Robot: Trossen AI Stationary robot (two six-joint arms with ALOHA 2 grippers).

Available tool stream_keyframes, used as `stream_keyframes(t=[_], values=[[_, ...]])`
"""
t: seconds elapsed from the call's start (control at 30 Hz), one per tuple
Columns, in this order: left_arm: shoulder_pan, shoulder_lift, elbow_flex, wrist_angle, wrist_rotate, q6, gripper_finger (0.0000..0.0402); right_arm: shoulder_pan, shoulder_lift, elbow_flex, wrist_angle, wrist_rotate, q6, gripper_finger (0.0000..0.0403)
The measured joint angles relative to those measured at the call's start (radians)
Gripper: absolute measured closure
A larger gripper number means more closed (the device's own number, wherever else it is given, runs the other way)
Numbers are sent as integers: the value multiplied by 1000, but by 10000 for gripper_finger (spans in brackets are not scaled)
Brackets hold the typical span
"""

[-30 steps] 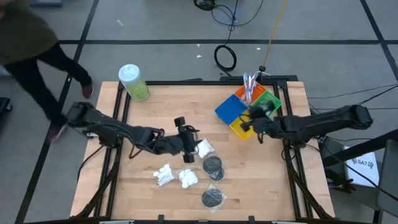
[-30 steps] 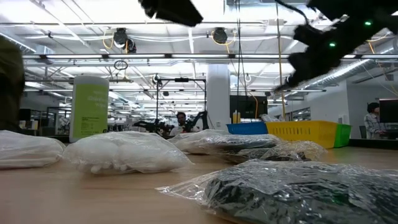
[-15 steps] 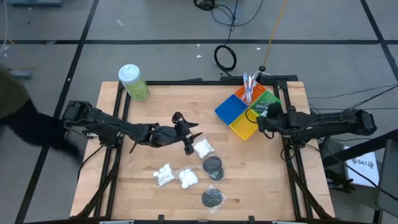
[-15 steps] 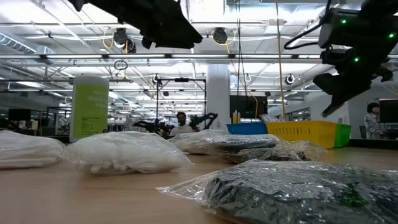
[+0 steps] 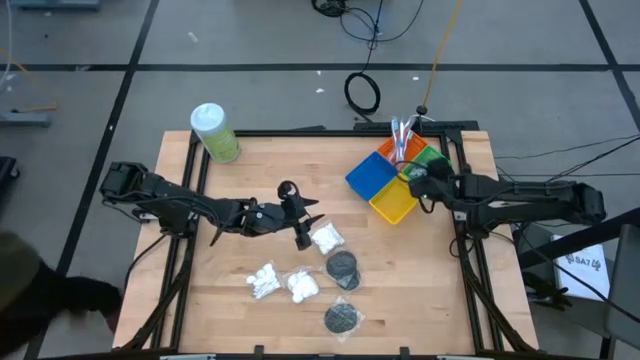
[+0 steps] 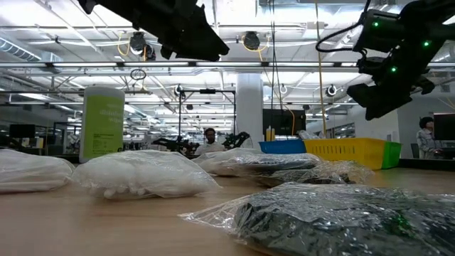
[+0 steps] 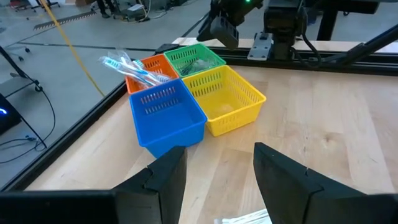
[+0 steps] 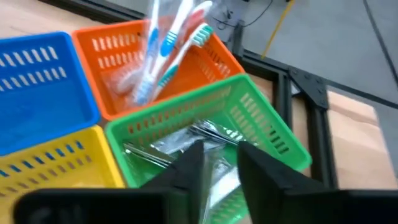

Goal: Pick & Place Travel size toiletries
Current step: Put the cotton pack into the blue bin

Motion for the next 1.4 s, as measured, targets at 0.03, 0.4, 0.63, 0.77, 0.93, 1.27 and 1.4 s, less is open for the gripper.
stream_keyframes(t=[0.03,0.4,0.63,0.77,0.93,1.27,1.4], values=[[0,0,0,0,0,-1,218,-8,0,0,16,-9,-16,300],[-3,0,0,-52,37,-24,218,-10,0,0,253,-66,-189,189],[-1,1,0,-124,82,-84,218,47,3,0,566,-275,-395,184],[-1,23,0,-183,135,-148,218,89,24,0,736,-447,-490,191],[-1,74,0,-190,207,-197,218,137,72,0,882,-580,-578,191],[-1,218,1,-174,311,-306,218,195,176,0,972,-695,-624,197],[-1,269,1,-159,311,-264,218,195,202,0,978,-694,-623,197]])
